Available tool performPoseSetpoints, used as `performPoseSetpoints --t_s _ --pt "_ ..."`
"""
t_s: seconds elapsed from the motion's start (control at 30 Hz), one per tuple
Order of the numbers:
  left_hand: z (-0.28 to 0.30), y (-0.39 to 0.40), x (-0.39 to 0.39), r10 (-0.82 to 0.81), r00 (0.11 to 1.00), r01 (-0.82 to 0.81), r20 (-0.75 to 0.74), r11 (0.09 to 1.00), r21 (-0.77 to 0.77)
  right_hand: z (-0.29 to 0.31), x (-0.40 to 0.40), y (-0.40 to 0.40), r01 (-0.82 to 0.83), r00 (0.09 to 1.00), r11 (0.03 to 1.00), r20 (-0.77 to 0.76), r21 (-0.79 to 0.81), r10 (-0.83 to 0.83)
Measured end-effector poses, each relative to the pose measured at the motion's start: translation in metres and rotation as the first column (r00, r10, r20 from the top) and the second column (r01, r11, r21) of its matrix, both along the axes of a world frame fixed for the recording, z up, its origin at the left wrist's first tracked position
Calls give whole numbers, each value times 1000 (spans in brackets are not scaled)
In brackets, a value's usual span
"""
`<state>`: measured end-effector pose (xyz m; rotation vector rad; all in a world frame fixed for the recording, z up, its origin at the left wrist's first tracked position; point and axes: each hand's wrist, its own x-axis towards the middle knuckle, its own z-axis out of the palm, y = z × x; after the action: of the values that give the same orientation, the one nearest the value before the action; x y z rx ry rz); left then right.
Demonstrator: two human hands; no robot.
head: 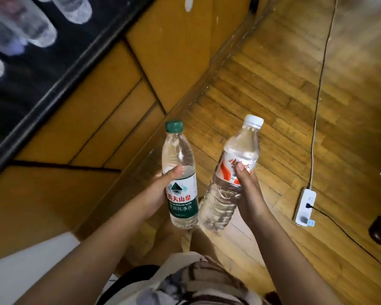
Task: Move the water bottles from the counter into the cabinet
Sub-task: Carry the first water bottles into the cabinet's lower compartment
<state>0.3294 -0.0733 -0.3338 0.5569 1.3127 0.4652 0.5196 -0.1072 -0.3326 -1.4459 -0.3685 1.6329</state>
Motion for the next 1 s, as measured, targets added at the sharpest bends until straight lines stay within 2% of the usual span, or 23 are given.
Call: performPoseSetpoints --t_s 0.1,0.2,0.33,0.47,0.7,0.87,1.0 --pt "27 -8 -30 170 985 -171 14 984 59 24 -24 12 -114 993 992 -9 55 114" --pt "47 -16 -65 257 966 -260 35 958 118 44 -54 25 -259 966 960 45 106 255" --pt "66 -24 -112 362 928 -371 82 913 168 64 -105 42 -493 865 859 188 139 466" --pt "84 -35 -171 489 868 -496 90 840 220 84 -169 54 -645 760 743 247 179 601" --pt "103 -52 -297 704 701 -706 113 664 248 103 -299 75 -760 649 619 289 199 704" --pt "118 -45 -385 815 545 -828 198 486 280 120 -400 95 -812 583 533 295 239 757" --pt "128 -31 -439 831 515 -818 209 404 410 134 -464 114 -826 559 480 323 296 764"
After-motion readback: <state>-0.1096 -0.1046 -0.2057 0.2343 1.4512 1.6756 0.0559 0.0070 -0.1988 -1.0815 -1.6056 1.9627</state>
